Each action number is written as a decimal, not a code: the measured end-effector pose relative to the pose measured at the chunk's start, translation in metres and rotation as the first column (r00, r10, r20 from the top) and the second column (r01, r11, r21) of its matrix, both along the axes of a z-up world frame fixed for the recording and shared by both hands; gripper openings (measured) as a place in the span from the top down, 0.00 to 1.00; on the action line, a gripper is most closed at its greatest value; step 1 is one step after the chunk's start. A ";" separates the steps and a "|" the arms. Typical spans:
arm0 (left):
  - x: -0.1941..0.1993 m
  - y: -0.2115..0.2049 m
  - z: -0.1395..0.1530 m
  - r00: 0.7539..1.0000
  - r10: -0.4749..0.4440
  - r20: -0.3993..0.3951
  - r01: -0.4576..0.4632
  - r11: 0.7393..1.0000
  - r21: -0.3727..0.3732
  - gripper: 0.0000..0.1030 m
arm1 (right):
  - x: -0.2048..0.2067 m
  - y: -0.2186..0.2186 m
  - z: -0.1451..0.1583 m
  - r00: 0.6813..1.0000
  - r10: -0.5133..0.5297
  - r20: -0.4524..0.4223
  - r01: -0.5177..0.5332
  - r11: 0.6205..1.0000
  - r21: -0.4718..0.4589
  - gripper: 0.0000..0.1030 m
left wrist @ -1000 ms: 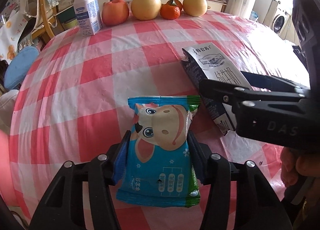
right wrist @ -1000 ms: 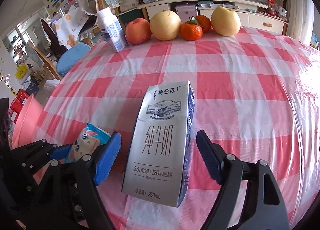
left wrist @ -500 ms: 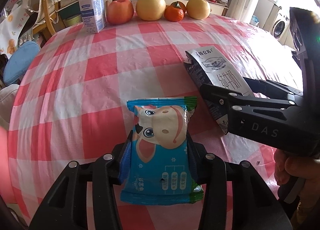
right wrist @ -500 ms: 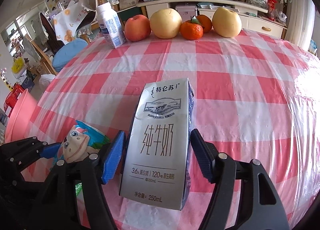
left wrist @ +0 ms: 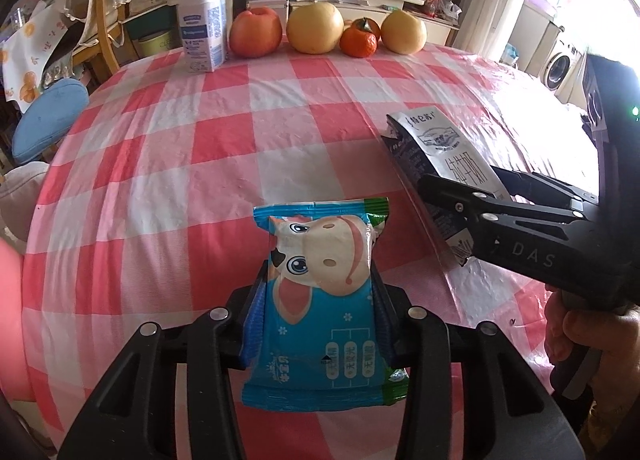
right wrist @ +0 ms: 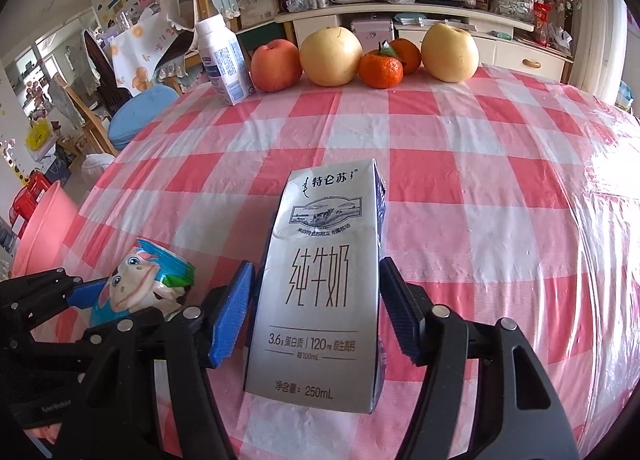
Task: Collect trash
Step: 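Lift and carry the blue bag and milk carton over the pink bucket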
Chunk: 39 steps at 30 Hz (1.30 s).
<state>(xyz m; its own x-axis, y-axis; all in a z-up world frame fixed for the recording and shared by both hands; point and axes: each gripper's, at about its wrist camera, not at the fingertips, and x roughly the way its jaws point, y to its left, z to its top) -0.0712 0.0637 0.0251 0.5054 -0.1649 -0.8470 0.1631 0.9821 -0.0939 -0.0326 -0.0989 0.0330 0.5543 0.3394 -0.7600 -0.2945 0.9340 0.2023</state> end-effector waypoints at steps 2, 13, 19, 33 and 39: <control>-0.002 0.004 0.003 1.000 0.006 0.009 -0.006 1.000 -0.004 0.56 | -0.002 0.000 0.002 1.000 0.004 0.008 -0.004 1.000 0.008 0.38; -0.014 0.041 0.028 0.994 0.081 0.078 -0.079 0.996 -0.040 0.56 | -0.019 0.015 0.016 0.997 0.052 0.052 -0.055 0.997 0.063 0.38; -0.022 0.069 0.045 0.982 0.144 0.121 -0.139 0.989 -0.050 0.56 | -0.028 0.023 0.022 0.996 0.067 0.056 -0.071 0.994 0.077 0.38; -0.045 0.138 0.073 0.937 0.294 0.191 -0.285 0.956 -0.072 0.56 | -0.057 0.081 0.037 0.982 0.182 0.060 -0.185 0.981 0.065 0.38; -0.060 0.172 0.084 0.908 0.364 0.209 -0.354 0.931 -0.085 0.56 | -0.066 0.113 0.049 0.970 0.236 0.064 -0.241 0.967 0.079 0.38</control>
